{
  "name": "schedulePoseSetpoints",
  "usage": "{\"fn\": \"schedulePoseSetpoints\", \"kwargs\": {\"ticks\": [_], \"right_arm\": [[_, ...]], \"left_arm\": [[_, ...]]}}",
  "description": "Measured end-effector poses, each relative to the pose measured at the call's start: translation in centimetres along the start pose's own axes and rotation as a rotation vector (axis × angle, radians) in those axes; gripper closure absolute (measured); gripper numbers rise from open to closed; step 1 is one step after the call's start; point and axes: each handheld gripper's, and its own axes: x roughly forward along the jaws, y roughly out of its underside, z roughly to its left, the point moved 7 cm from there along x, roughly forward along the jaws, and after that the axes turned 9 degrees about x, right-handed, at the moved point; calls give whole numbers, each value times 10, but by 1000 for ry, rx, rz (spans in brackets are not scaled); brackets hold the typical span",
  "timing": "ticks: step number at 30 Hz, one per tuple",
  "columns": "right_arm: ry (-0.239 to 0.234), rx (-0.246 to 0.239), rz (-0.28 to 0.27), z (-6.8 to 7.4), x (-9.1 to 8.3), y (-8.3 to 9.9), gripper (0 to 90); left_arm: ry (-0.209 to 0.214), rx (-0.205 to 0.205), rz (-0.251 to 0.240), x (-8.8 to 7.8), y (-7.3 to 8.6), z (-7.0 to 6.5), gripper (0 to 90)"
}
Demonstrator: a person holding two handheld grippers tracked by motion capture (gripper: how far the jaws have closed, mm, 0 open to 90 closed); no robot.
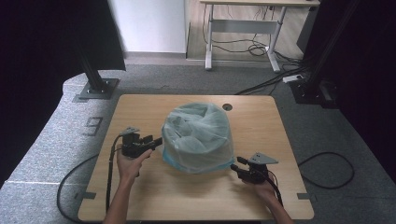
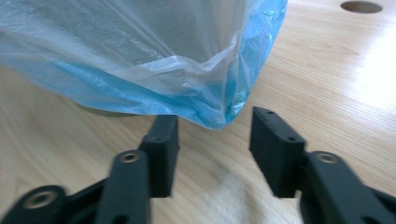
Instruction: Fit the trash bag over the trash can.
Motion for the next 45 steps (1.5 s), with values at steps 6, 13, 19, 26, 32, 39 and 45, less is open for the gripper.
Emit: {"fn": "schedulePoseSetpoints", "kwargs": {"ticks": [6,13,19,26,32,39,45], "right_arm": [[16,10,-35,-7,-25,2,414],[48,44,-68,-26,-41,4,382],[66,56,-82,-33,-43,0,374],[86,75,-109,-37,-49,-2,377],[88,101,-116,-40,-54,-4,378],[103,106,-150,-38,-60,-9,386],[125,134,-164,-42,-63,-10,389]], "left_arm": [[33,45,-54,-26,-12,-8,374],[91,149,-74,-44,-36,-30,341],[149,190,-65,-41,-61,-50,309],[123,223,-32,-25,-90,-71,290],[124,237,-5,2,-116,-96,286],[147,263,49,34,-136,-117,287],[167,263,83,54,-142,-125,288]]}}
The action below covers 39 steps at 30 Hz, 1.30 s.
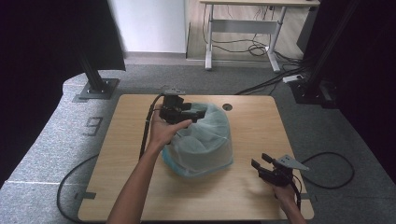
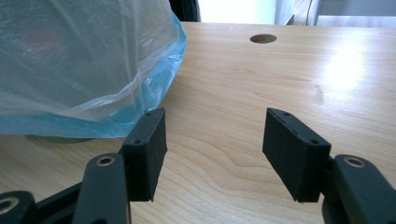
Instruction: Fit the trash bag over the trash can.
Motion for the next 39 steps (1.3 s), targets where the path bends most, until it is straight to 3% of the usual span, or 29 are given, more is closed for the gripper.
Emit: {"fn": "schedulePoseSetpoints", "kwargs": {"ticks": [5,12,18,26,29,39], "right_arm": [[1,7,-7,-1,-2,-1,388],[-4,3,-2,1,-1,0,388],[-4,0,-1,3,-1,0,388],[-5,-10,2,3,-1,1,388],[-5,-11,4,3,0,1,388],[1,-16,9,3,1,2,389]], "left_arm": [[-9,-2,40,12,5,4,287],[7,0,97,21,9,-2,285],[37,-9,174,38,8,-2,291],[10,-7,277,60,13,1,314],[-22,-3,322,66,18,2,337],[-15,11,400,83,28,0,337]]}}
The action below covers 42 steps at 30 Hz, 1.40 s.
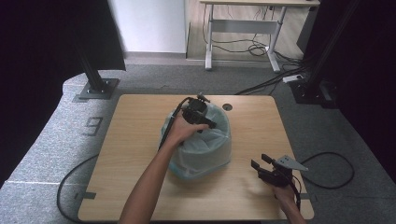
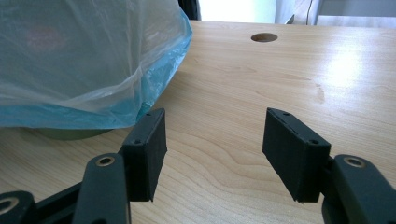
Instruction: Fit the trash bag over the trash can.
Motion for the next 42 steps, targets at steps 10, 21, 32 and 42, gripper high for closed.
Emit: {"fn": "schedulePoseSetpoints", "kwargs": {"ticks": [10,21,32,42], "right_arm": [[2,0,1,-1,0,0,389],[7,-2,18,2,2,3,396],[24,14,37,-1,5,6,400],[47,30,48,-5,5,8,402]], "left_arm": [[-16,5,-100,-33,-4,-2,328],[-49,27,-103,-67,17,-2,330],[-37,-10,-12,-49,24,5,348],[-35,-55,61,-34,18,10,356]]}}
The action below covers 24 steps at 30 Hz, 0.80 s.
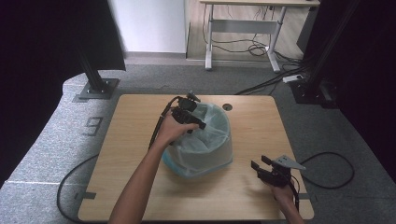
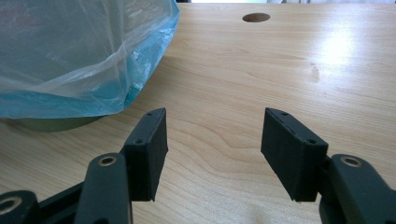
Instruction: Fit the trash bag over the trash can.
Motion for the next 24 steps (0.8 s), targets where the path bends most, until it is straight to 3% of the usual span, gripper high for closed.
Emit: {"fn": "schedulePoseSetpoints", "kwargs": {"ticks": [5,16,24], "right_arm": [[6,6,-21,0,-1,-3,407],[-2,3,-13,0,-1,-2,407],[0,11,-16,-2,-2,-3,407]], "left_arm": [[0,7,21,2,-2,-2,359],[-6,29,45,4,1,-4,359],[-3,56,-74,-14,-12,-9,359]]}}
